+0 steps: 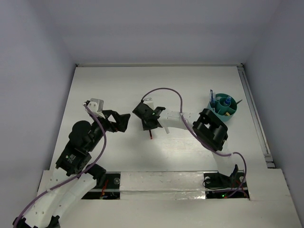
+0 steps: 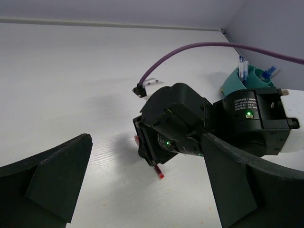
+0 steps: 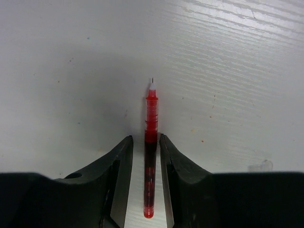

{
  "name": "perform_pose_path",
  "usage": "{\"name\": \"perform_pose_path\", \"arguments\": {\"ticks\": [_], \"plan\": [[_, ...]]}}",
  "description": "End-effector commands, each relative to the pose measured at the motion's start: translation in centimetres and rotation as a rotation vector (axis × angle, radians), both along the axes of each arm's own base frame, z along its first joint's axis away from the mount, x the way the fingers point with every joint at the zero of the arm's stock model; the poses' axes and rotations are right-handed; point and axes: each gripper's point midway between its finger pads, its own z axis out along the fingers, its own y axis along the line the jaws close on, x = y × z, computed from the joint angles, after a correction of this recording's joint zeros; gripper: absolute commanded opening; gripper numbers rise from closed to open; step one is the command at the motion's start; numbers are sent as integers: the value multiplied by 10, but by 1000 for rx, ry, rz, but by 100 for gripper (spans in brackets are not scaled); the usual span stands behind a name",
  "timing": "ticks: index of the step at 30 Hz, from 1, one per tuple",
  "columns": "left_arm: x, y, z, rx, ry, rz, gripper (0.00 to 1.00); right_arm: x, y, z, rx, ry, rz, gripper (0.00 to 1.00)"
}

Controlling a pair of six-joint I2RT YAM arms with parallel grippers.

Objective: Sort the stationery into containers
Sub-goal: Pick up the pen from the center of the board.

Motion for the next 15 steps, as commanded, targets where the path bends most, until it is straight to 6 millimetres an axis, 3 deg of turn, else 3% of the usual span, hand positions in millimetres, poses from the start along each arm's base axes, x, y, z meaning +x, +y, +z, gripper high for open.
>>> {"name": "perform_pose_path", "arguments": {"ticks": [1, 4, 7, 8, 9, 12, 13, 15], "plan": [[3, 12, 23, -55, -43, 71, 99, 1, -26, -29, -117, 50, 7, 36], [-1, 11, 26, -75, -57, 59, 99, 5, -24, -30, -108, 58, 28, 28], [-1, 9, 27, -84, -54, 52, 99, 9, -24, -27, -99, 56, 40, 12], [-1, 7, 26, -85, -52, 44, 99, 13, -27, -26, -99, 54, 41, 2], [0, 5, 25, -85, -45, 37, 99, 14, -26, -22, -93, 45, 46, 0], [0, -8, 21, -95, -18, -19, 99, 29, -24, 6, -24, -16, 54, 0], [-1, -17, 19, -98, -4, -66, 99, 43, -20, 37, 45, -84, 58, 0], [-2, -27, 15, -112, 22, -110, 98, 47, -20, 60, 109, -133, 78, 0]]}}
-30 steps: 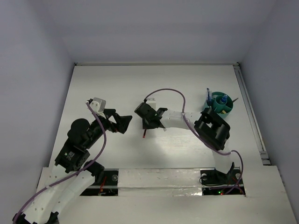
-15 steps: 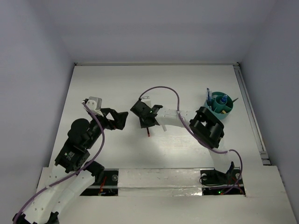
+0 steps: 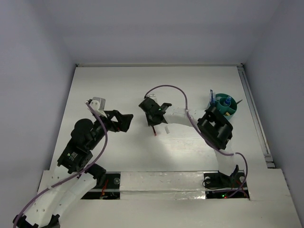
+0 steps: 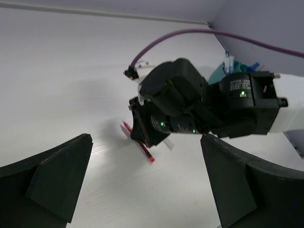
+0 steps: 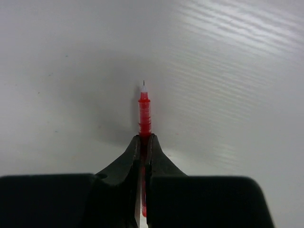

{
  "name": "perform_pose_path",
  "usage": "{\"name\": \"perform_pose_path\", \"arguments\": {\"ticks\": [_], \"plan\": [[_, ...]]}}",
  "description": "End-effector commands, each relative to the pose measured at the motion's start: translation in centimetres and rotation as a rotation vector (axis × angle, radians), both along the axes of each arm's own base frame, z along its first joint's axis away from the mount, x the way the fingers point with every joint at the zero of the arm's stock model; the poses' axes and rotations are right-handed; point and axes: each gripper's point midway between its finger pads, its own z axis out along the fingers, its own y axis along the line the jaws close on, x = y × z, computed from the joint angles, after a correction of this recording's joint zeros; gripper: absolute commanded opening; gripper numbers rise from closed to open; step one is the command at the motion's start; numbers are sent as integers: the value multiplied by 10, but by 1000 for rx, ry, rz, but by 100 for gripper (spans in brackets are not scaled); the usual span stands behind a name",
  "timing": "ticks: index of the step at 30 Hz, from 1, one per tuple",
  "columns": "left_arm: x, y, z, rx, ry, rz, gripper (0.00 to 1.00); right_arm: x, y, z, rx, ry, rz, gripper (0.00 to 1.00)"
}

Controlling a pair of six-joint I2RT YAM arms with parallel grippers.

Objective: Sort the stationery into containers
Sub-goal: Pick up the pen from the center of the board.

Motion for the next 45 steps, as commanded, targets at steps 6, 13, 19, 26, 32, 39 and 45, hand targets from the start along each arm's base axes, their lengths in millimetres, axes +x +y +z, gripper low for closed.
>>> {"name": "perform_pose_path", "arguments": {"ticks": [6, 13, 19, 26, 32, 39, 45], "plan": [[0, -52, 3, -118, 55, -228, 66, 17, 7, 166, 403, -342, 124, 0], [12, -87, -6, -190, 132, -348, 57, -10, 9, 247, 661, -478, 220, 0], [30, -103, -9, -230, 159, -369, 51, -36, 12, 286, 830, -525, 309, 0], [42, -113, 1, -284, 107, -382, 38, -50, 17, 297, 909, -510, 365, 0], [47, -112, -2, -281, 105, -364, 13, -55, 22, 296, 942, -484, 379, 0], [47, -108, -7, -264, 118, -338, 0, -41, 10, 293, 905, -495, 284, 0], [47, -105, -6, -246, 119, -330, 1, -41, 1, 296, 912, -509, 245, 0]]}}
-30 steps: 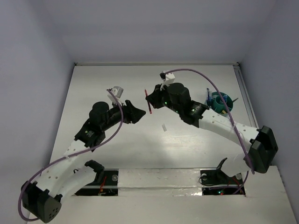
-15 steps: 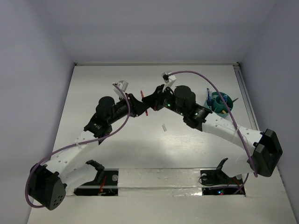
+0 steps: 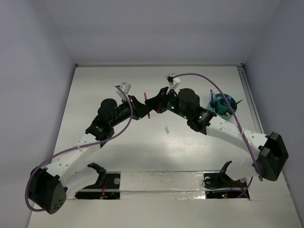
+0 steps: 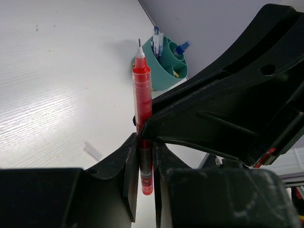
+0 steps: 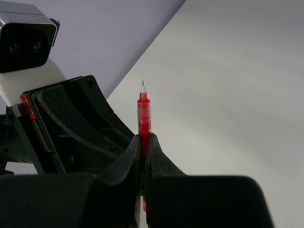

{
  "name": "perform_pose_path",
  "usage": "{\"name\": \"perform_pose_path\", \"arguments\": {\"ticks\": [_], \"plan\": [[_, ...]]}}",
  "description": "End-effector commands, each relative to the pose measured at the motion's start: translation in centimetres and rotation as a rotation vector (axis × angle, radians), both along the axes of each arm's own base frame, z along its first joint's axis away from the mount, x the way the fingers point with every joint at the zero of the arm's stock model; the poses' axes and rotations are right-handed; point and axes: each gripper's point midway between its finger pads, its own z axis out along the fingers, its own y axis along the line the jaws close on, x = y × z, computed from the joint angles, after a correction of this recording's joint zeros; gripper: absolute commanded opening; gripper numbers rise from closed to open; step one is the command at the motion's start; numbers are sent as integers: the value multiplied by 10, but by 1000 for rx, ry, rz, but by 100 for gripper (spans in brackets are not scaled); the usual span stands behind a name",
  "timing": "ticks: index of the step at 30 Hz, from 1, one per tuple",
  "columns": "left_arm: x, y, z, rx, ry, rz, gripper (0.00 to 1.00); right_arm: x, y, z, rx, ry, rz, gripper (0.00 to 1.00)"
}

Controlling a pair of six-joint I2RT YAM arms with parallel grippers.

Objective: Sort the stationery into containers
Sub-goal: Pick up the pen from the center of the board.

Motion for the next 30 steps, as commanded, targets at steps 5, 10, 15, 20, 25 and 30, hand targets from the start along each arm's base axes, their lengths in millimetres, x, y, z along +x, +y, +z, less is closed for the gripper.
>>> {"name": "perform_pose_path", "arguments": {"ticks": [5, 10, 15, 20, 25, 30], "plan": [[2, 5, 16, -8, -67, 17, 27, 2, -15, 31, 80, -43, -54, 0], [0, 4, 15, -6, -67, 5, 29, 4, -17, 32, 80, -46, -71, 0], [-2, 2, 15, -5, -66, -14, 20, 5, -16, 27, 70, -38, -71, 0], [-6, -2, 18, -12, -70, -52, 28, 12, -20, 23, 55, -32, -115, 0], [-8, -3, 20, -13, -74, -64, 19, 17, -23, 20, 38, -40, -145, 0], [-6, -5, 21, -8, -76, -69, 16, 15, -22, 20, 30, -38, -128, 0]]}}
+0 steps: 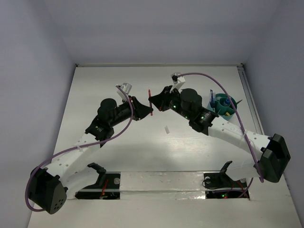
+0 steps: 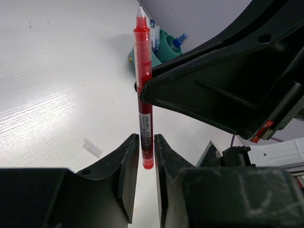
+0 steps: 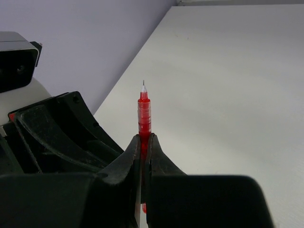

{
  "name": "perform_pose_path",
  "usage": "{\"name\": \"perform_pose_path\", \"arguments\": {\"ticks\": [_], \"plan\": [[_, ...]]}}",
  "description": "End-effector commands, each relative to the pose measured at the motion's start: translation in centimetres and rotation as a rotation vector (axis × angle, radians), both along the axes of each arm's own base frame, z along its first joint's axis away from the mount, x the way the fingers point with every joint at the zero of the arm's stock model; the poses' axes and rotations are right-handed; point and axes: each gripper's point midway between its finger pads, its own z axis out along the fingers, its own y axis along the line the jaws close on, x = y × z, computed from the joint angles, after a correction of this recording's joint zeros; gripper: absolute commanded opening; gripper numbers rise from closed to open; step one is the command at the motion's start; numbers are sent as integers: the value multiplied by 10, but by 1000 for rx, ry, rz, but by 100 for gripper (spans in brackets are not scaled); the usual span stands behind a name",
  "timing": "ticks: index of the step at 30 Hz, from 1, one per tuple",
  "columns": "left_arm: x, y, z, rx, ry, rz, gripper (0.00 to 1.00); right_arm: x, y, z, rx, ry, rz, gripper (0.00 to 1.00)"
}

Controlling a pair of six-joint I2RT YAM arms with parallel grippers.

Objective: Sort the stationery into containers
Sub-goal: Pick up the pen from the center of the board, then close the pen cap on the pen.

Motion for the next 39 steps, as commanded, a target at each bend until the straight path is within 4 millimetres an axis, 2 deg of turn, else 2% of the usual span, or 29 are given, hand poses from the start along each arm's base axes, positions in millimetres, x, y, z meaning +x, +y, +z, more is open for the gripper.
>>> {"name": "perform_pose_path", "arguments": {"ticks": [1, 4, 12, 16, 23, 26, 27, 28, 30, 34, 35, 37, 39], "plan": [[2, -3, 22, -24, -63, -23, 17, 0, -2, 16, 23, -35, 1, 0], [1, -5, 24, -34, -66, -34, 21, -2, 1, 13, 27, -17, 17, 0], [1, -5, 26, -37, -72, -37, 19, -7, 10, 5, 33, 12, 66, 0], [3, -2, 25, -24, -76, -13, 0, -6, 12, -1, 25, 24, 67, 0], [8, 6, 27, 17, -87, 32, 0, -9, 12, -10, 2, 53, 81, 0], [8, 11, 31, 51, -102, 51, 0, -12, 5, -6, -12, 47, 83, 13], [9, 13, 32, 62, -105, 59, 0, -11, 0, -5, -15, 46, 81, 24], [9, 15, 38, 74, -131, 68, 0, -14, -1, -3, -15, 46, 86, 29], [9, 21, 36, 105, -126, 88, 0, -17, -12, 1, -21, 43, 101, 39], [7, 31, 46, 143, -168, 121, 0, -25, -31, -4, -72, 45, 98, 44], [8, 35, 45, 167, -177, 136, 0, -28, -37, -16, -109, 75, 88, 45], [6, 41, 51, 175, -201, 154, 0, -33, -46, -18, -132, 76, 80, 46], [6, 45, 52, 201, -217, 167, 0, -37, -55, -32, -179, 108, 58, 43]]}}
